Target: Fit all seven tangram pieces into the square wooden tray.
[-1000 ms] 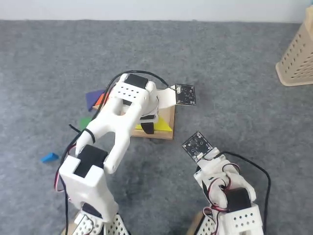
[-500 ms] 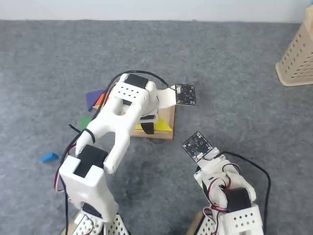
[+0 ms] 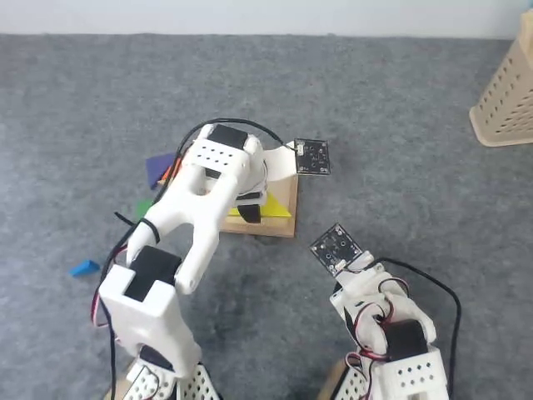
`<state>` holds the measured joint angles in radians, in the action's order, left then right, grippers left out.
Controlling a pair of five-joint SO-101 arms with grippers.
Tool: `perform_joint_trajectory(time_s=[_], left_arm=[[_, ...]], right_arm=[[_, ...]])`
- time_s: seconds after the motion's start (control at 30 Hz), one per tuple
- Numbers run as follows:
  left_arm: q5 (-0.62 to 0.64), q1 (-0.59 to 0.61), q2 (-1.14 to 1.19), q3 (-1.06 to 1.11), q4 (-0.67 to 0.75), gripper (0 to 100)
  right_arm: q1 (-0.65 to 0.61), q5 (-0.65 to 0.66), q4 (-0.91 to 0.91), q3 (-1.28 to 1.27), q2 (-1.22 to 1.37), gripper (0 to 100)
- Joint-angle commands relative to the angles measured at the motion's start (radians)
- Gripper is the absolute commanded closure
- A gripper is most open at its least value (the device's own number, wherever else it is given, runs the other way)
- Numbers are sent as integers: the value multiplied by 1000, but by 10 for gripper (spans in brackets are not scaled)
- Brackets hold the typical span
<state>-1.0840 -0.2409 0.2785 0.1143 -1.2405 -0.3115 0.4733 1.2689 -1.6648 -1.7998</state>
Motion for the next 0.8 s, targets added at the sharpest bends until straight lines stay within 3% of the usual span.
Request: perform_joint_trajectory(time_s=[0.0, 0.77], left_arm=[[-9, 5, -18, -27, 21, 753], [-3, 5, -18, -24, 48, 724]], right_arm=[[1, -6, 5, -18, -15, 991], [1, -6, 5, -18, -15, 991]])
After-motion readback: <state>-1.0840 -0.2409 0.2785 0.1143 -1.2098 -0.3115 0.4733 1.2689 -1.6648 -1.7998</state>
